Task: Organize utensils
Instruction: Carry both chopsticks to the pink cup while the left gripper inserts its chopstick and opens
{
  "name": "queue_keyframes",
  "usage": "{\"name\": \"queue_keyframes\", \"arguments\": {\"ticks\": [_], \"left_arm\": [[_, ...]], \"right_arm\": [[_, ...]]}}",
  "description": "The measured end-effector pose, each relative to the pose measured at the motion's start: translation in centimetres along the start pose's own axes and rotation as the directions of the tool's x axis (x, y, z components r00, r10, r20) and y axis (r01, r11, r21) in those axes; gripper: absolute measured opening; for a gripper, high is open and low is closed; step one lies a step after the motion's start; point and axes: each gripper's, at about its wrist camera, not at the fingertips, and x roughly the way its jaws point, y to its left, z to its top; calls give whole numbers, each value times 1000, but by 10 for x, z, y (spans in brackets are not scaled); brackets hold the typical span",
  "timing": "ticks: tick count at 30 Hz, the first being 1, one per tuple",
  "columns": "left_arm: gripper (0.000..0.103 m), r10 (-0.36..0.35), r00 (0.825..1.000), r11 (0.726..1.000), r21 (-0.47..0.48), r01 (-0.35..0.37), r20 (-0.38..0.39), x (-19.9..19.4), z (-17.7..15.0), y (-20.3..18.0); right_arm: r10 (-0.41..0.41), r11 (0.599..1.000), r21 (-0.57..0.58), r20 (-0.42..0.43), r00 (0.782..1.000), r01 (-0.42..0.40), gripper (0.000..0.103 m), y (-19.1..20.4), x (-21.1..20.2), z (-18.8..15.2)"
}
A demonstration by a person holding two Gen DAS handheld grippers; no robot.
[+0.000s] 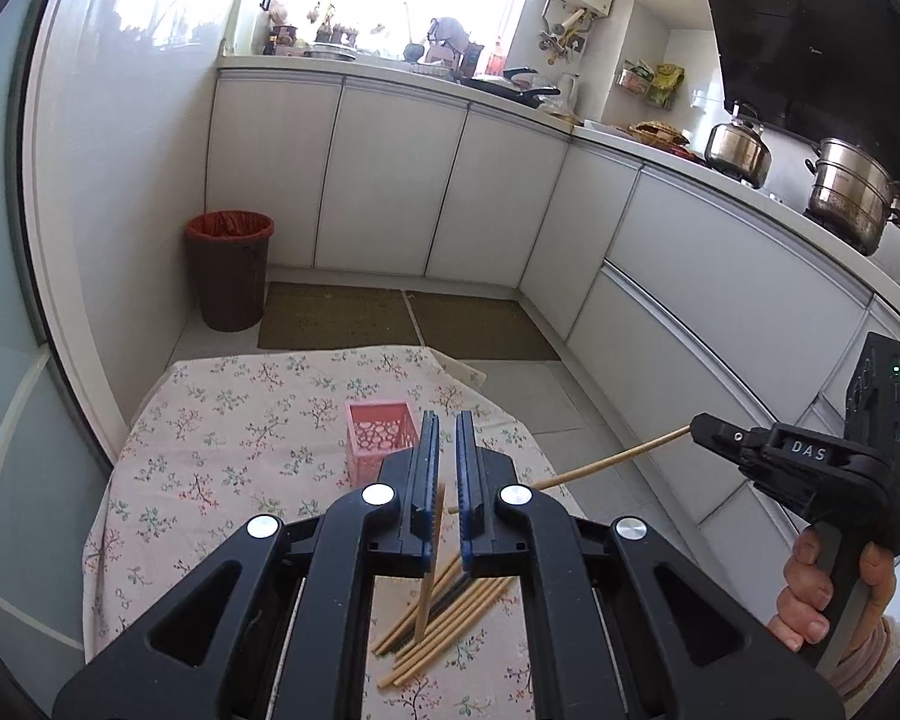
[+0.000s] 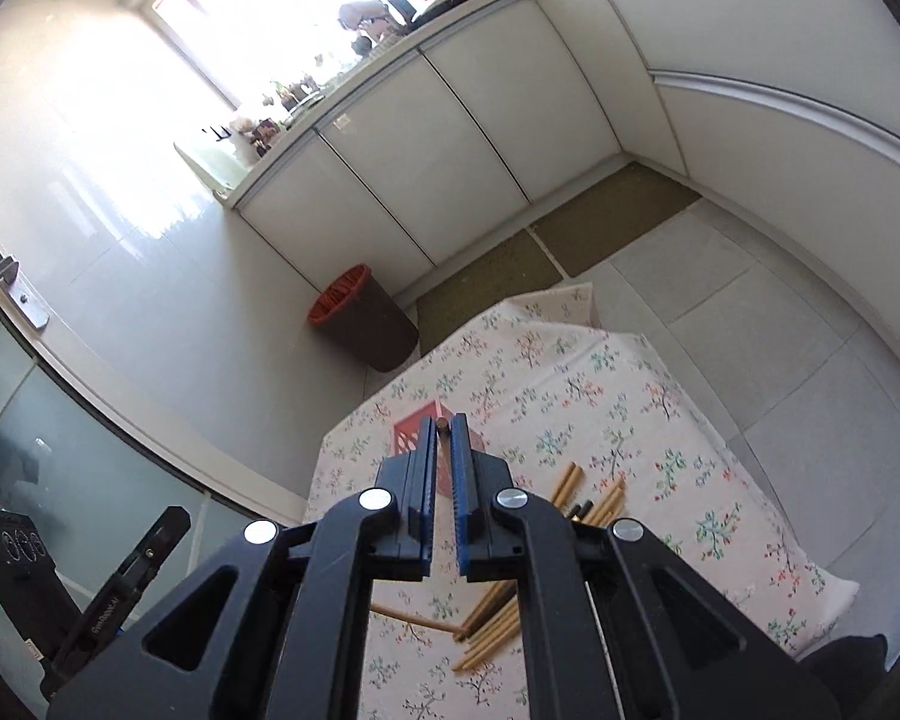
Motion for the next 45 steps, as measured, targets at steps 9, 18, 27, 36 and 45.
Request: {"name": "queue_keyframes", "arguments": {"ticks": [9, 18, 27, 36, 45], "left_arm": [[9, 17, 999, 999, -42, -16, 30, 23, 36, 11], [61, 166, 811, 915, -218, -338, -561, 197, -37, 144], [52, 214, 719, 873, -201, -445, -661, 304, -72, 185], [5, 337, 679, 878, -42, -476, -653, 305, -89, 179], [3, 167, 894, 946, -189, -264, -415, 160, -72, 157]], "right_arm": [[36, 999, -39, 93, 995, -32, 5, 17, -8, 47], [17, 1000, -19, -31, 999, -17, 5, -12, 21, 29], [-12, 1000, -2, -108, 994, 12, 5, -42, 58, 24], [16, 999, 43, -151, 988, -10, 5, -48, 78, 26], [39, 999, 6, -97, 995, -39, 5, -22, 50, 27]]}}
